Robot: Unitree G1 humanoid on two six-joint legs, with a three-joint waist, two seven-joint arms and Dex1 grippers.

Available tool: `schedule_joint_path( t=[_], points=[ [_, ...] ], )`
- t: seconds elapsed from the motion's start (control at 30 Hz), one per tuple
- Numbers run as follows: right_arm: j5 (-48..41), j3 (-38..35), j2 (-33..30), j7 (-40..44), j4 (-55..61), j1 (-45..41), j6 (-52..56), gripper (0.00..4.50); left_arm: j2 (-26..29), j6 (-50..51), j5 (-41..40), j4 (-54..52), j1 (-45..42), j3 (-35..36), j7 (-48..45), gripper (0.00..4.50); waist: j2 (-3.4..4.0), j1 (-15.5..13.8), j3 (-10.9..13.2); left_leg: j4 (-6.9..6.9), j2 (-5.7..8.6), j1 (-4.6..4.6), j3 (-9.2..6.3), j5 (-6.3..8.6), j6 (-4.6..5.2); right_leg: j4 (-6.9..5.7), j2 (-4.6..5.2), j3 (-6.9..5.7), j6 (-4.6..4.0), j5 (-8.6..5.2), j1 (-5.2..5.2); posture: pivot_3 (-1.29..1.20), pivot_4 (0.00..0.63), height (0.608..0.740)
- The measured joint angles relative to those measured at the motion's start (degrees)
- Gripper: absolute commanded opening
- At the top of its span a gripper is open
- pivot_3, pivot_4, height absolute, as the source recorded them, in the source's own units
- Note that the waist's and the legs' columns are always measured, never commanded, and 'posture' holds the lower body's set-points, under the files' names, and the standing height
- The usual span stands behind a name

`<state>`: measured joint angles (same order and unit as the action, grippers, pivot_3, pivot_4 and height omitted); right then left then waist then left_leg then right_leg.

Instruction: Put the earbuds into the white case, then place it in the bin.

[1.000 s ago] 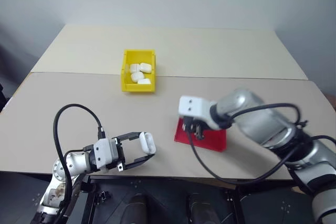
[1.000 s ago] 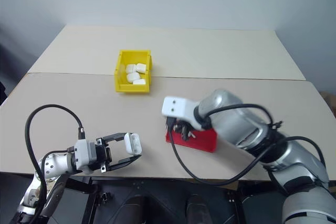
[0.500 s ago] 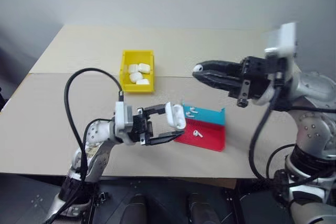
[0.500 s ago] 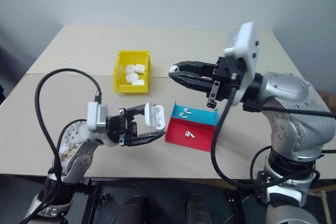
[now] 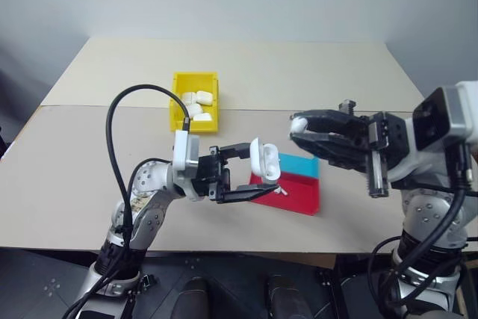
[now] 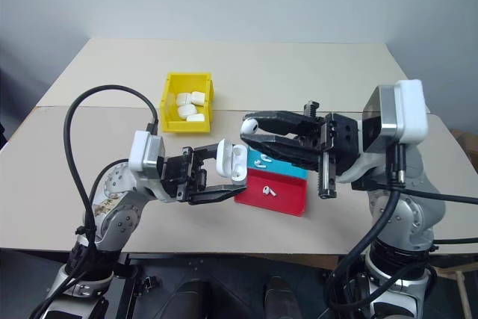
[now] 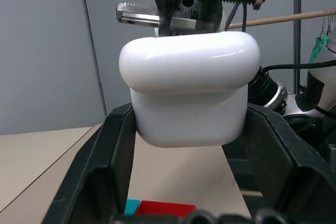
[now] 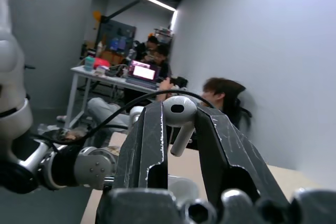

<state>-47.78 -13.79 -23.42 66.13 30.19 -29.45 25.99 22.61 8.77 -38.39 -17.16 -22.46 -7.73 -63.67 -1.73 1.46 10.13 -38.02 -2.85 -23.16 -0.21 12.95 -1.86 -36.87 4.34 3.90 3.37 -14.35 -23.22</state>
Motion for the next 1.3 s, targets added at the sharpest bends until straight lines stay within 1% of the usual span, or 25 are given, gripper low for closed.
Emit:
schedule_joint_path(
  t=[0.17, 0.43, 0.97, 1.23, 1.3],
  points=[
    [4.07, 3.89, 0.51, 2.06, -4.1, 0.0, -7.77, 0.63, 0.59, 0.21, -0.29, -0.71, 0.67, 0.59, -0.54, 2.77, 0.0, -0.11, 0.0, 0.0, 0.0, -0.03, 0.0, 0.0, 0.0, 0.03, 0.01, 0.0, 0.0, 0.0, -0.01, 0.0, 0.15, 0.74],
    [8.39, 7.58, 0.03, 4.29, -7.92, 0.11, -15.8, 0.63, 0.7, 0.18, -1.09, -2.17, 0.71, 0.79, -1.82, 2.77, 0.0, -0.4, 0.0, 0.0, 0.01, -0.02, 0.01, 0.0, 0.0, 0.03, 0.01, 0.0, 0.0, 0.0, 0.0, 0.0, 0.15, 0.74],
    [10.14, 10.55, -3.98, 5.9, -9.85, 1.35, -19.36, 0.63, -0.64, -0.39, -0.02, -0.91, 0.68, 0.77, -3.34, 2.77, 0.0, -0.48, 0.0, 0.0, 0.01, -0.02, 0.01, 0.0, 0.0, 0.04, 0.01, 0.0, 0.0, 0.0, 0.0, 0.0, 0.15, 0.74],
    [10.97, 11.12, -4.13, 5.8, -10.62, 1.32, -20.89, 0.63, -0.7, -0.58, 0.21, -0.47, 0.69, 0.79, -3.58, 2.77, 0.0, -0.48, 0.0, 0.0, 0.01, -0.02, 0.0, 0.0, 0.0, 0.04, 0.01, 0.0, 0.0, 0.0, 0.0, 0.0, 0.15, 0.74],
    [11.23, 11.25, -4.35, 5.91, -10.7, 1.24, -21.28, 1.32, -0.72, -0.76, 0.4, -0.36, 0.69, 0.79, -3.66, 2.77, 0.0, -0.48, 0.0, 0.0, 0.01, -0.02, 0.01, 0.0, 0.0, 0.04, 0.01, 0.0, 0.0, 0.0, 0.0, 0.0, 0.15, 0.74]
  ],
)
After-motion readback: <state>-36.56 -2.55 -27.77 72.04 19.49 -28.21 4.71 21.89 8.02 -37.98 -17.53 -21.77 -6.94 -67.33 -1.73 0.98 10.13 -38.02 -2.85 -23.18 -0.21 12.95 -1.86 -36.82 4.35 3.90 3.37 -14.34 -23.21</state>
